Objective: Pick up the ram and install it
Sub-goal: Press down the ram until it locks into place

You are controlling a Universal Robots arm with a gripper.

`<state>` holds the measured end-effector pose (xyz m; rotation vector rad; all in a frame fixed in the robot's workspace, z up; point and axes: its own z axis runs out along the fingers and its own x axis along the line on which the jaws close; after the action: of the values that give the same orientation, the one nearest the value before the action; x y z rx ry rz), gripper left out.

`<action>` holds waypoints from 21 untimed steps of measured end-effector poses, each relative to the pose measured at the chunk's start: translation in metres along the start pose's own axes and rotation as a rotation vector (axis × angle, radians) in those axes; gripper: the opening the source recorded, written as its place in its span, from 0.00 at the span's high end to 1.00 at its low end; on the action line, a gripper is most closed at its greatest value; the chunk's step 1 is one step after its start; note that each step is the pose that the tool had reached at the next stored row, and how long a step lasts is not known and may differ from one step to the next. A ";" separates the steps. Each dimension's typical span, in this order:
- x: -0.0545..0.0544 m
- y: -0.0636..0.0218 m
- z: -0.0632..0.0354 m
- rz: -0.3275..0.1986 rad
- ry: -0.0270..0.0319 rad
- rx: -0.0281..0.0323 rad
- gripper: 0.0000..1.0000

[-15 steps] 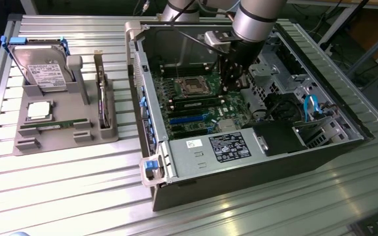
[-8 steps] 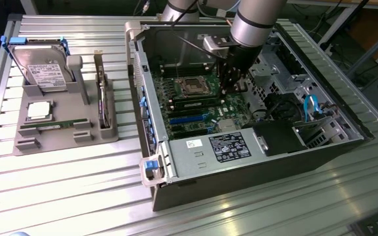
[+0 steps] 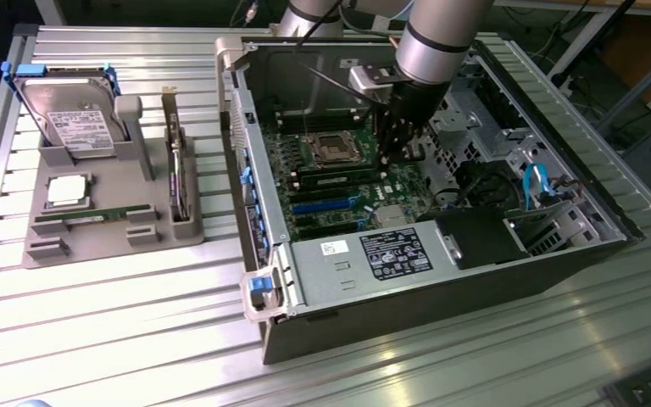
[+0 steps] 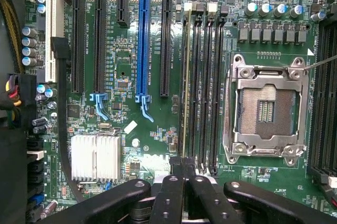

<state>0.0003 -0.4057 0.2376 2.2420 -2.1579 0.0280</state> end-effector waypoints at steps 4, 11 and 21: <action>0.000 0.0001 0.0026 0.000 0.0035 -0.0002 0.89; 0.000 0.0000 0.0028 0.000 0.0033 -0.0001 0.89; 0.000 -0.0003 0.0052 0.000 0.0027 -0.0077 0.89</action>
<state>0.0006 -0.4057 0.2323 2.2367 -2.1529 0.0227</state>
